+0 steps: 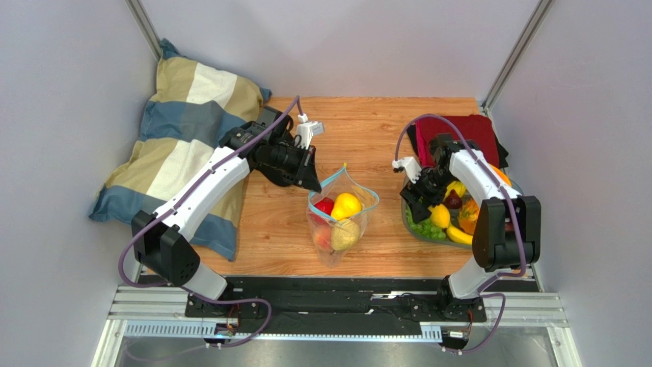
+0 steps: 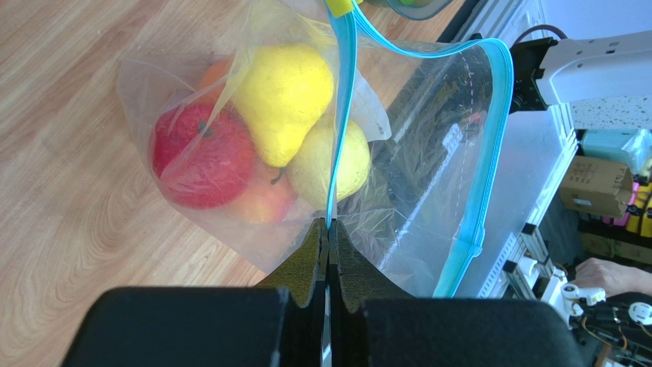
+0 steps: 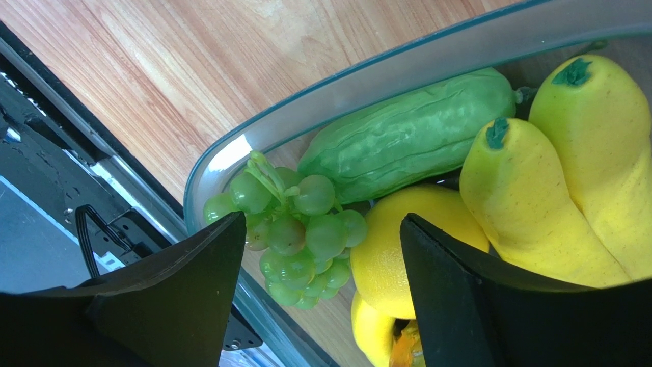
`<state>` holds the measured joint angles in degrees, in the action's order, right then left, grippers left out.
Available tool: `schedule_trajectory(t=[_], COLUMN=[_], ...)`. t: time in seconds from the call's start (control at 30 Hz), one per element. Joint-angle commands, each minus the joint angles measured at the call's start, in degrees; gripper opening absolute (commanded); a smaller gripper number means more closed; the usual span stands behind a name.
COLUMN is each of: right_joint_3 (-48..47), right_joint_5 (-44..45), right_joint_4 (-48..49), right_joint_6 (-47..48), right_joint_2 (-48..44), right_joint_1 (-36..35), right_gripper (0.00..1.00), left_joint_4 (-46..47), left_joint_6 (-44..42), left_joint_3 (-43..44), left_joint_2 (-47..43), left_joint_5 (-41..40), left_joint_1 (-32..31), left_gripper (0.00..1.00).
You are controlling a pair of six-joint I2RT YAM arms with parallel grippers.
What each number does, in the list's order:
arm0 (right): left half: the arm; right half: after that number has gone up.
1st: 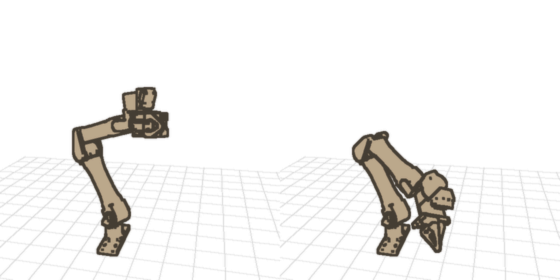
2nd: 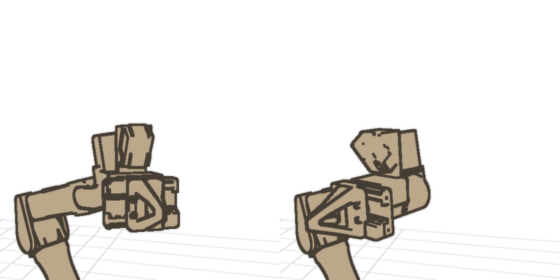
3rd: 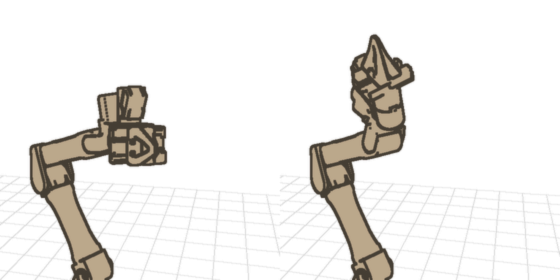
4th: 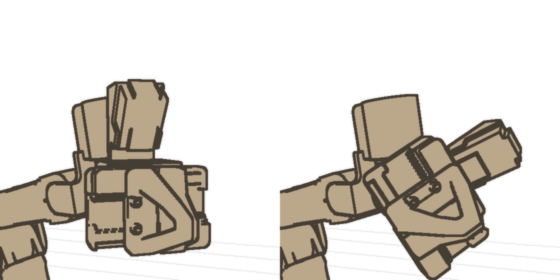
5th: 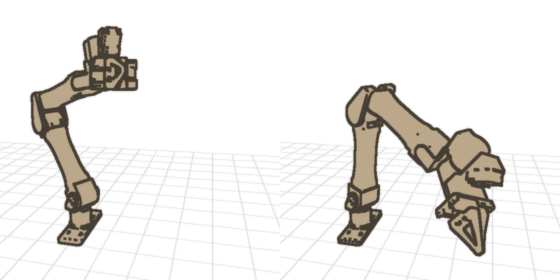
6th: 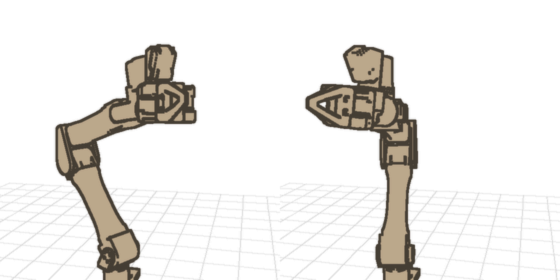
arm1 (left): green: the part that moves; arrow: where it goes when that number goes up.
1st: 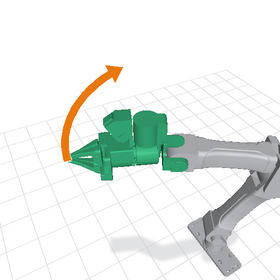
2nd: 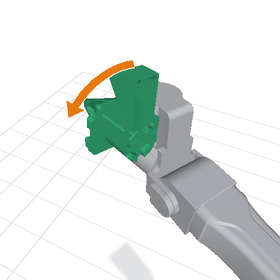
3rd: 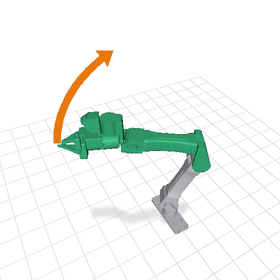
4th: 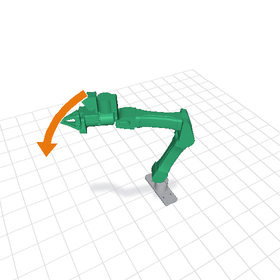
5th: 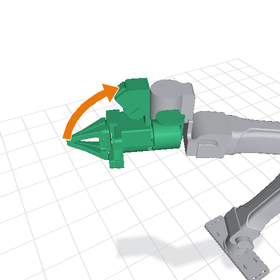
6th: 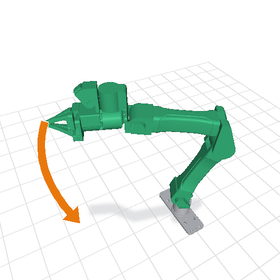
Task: Place the food in the zip-top bag and seal the zipper
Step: Pick up the fake fruit from the bin.
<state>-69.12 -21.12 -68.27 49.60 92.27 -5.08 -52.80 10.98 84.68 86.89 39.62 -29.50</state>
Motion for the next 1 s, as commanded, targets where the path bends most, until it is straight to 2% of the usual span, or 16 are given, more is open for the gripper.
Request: schedule_trajectory(t=[0.0,0.23,0.33,0.37,0.5,0.53,0.6,0.97], right_joint_3=[0.39,0.48,-0.39,-0.75,-2.68,-2.95,-4.09,-11.47], right_joint_5=[-1.46,-4.54,-5.15,-5.59,-6.47,-6.65,-6.82,-11.83], right_joint_4=[0.86,-2.83,-3.62,-3.89,-6.17,-6.96,-8.01,-17.42], right_joint_6=[2.51,4.1,4.1,4.01,4.18,4.27,4.27,2.87], right_joint_2=[1.42,2.82,4.14,4.32,3.45,3.01,1.51,-9.12], right_joint_1=[-0.37,-0.37,-0.19,-0.19,0.16,0.25,0.6,1.83], right_gripper=[0.78,0.76,0.53,0.39,0.19,0.09,0.0,0.0], left_joint_4=[1.82,1.82,1.82,1.82,1.82,1.82,1.91,2.17], left_joint_6=[-0.88,-0.88,-0.79,-0.79,-0.96,-1.05,-1.05,-0.88], left_joint_3=[-0.05,-0.49,-0.57,-0.57,-0.84,-0.84,-0.92,-1.19], left_joint_2=[-1.81,-2.16,-1.99,-1.99,-2.43,-2.43,-2.69,-2.87], left_joint_5=[0.64,0.64,0.64,0.55,0.38,0.37,0.37,0.73], left_joint_1=[0.32,0.32,0.32,0.32,0.32,0.32,0.32,0.32], left_gripper=[0.0,0.0,0.0,0.0,0.0,0.0,0.0,0.0])
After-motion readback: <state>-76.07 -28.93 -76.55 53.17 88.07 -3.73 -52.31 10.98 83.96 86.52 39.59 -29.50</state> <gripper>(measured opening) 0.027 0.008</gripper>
